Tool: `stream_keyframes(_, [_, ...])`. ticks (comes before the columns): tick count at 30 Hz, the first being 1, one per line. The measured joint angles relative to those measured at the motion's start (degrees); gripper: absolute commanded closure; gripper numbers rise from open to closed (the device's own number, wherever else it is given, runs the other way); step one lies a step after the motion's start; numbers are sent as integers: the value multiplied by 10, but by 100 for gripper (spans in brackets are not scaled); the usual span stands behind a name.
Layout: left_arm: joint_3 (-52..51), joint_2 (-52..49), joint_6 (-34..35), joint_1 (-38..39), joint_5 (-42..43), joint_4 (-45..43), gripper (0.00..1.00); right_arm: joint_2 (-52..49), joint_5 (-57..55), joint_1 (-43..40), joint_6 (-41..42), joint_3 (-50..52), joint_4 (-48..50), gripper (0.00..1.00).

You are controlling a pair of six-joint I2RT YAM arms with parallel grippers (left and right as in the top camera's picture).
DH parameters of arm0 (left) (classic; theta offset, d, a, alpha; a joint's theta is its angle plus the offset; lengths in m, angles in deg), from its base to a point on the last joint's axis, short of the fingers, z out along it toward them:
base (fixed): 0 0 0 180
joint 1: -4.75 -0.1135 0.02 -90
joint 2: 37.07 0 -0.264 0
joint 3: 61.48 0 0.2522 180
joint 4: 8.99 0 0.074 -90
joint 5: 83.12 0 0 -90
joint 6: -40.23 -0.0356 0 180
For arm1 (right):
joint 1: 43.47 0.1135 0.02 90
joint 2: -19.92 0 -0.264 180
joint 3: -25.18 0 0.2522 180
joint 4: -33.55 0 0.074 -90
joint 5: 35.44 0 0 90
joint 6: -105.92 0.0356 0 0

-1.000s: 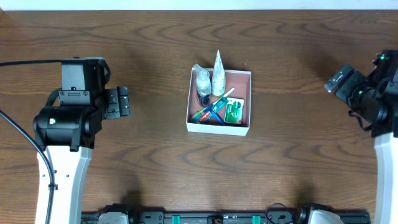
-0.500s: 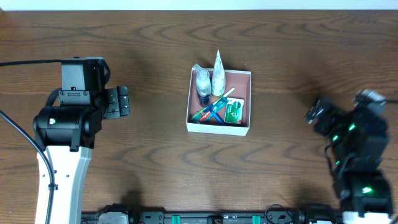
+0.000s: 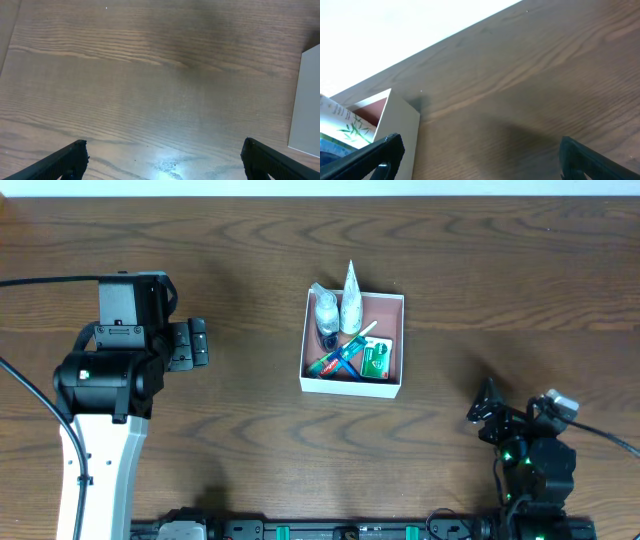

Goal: Pack container

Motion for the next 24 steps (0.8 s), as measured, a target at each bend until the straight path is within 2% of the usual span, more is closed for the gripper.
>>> stream_keyframes(11, [0, 0, 0, 0, 0, 0, 2, 68, 0, 0, 0, 42, 7, 1])
stream_keyframes(24, [0, 0, 0, 0, 0, 0, 2, 70, 0, 0, 0, 42, 7, 1])
